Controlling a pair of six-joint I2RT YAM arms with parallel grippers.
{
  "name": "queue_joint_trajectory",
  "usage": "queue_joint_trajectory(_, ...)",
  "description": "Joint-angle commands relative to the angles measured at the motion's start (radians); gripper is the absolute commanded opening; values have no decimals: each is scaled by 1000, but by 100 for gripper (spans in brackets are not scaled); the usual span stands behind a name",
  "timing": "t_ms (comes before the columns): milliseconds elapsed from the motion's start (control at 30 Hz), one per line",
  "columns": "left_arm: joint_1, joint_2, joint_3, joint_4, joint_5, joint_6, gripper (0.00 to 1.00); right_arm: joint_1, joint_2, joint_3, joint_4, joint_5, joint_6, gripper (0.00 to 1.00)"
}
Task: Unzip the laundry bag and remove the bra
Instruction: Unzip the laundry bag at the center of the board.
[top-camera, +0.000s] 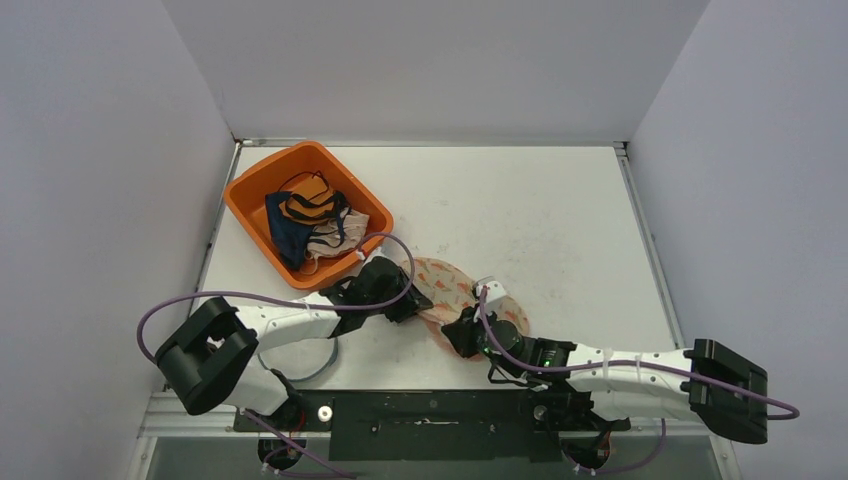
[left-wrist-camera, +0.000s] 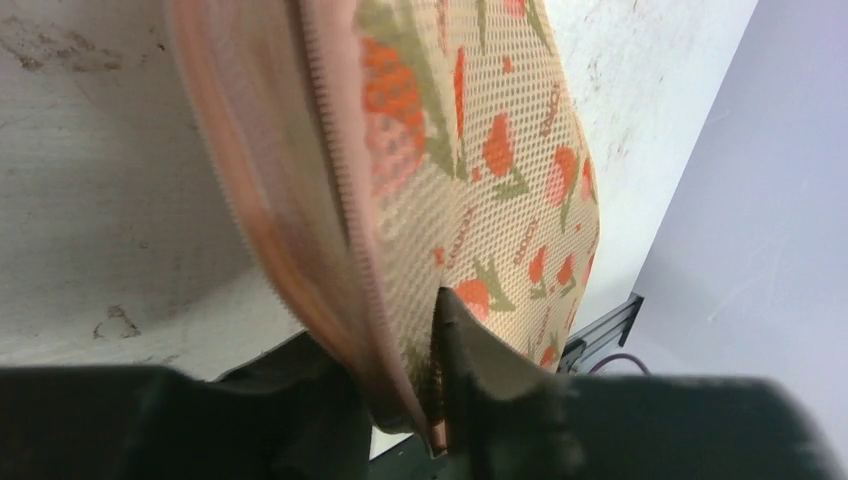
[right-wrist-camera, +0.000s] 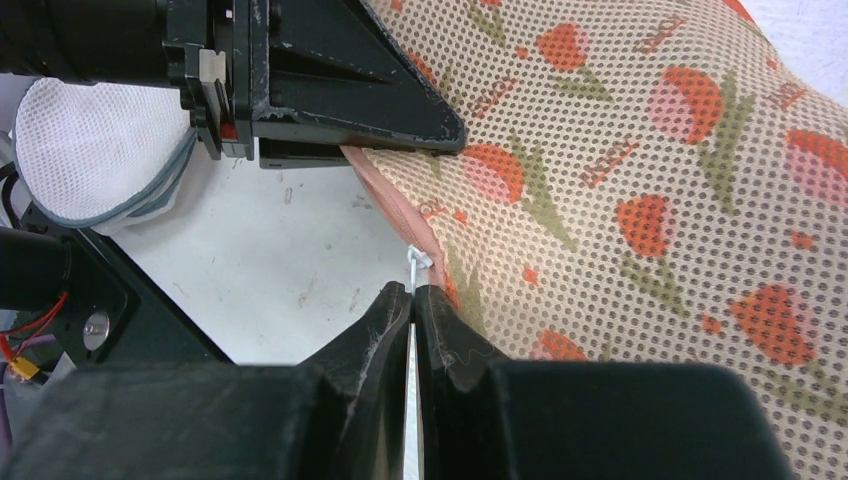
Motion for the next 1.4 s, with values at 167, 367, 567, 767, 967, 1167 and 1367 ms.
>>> queue_joint_trajectory(167, 22, -53, -14, 45, -76, -8, 0, 6, -89, -9, -75, 19, 20, 5)
queue_joint_trajectory(367, 39, -120, -44, -11, -139, -30, 0, 13, -162, -3, -190, 37, 64, 5)
queue_joint_trajectory(567, 83, -195, -74, -61, -168, -54, 0, 18, -206, -13, -247, 46, 97, 5)
queue_joint_trajectory(767, 148, -268, -96, -113, -165, -55, 0, 19, -191, -5, -260, 55, 108, 5)
queue_joint_trajectory(967, 193, -287, -105, -90, -113, -19, 0, 20, -195, -12, -292, 98, 142, 5)
queue_joint_trajectory(1167, 213, -231, -75, -40, -39, 35, 0, 20, -217, -30, -352, 156, 205, 5)
queue_joint_trajectory(1367, 222, -157, -9, -10, 28, 98, 0, 21, -264, -59, -383, 187, 243, 5)
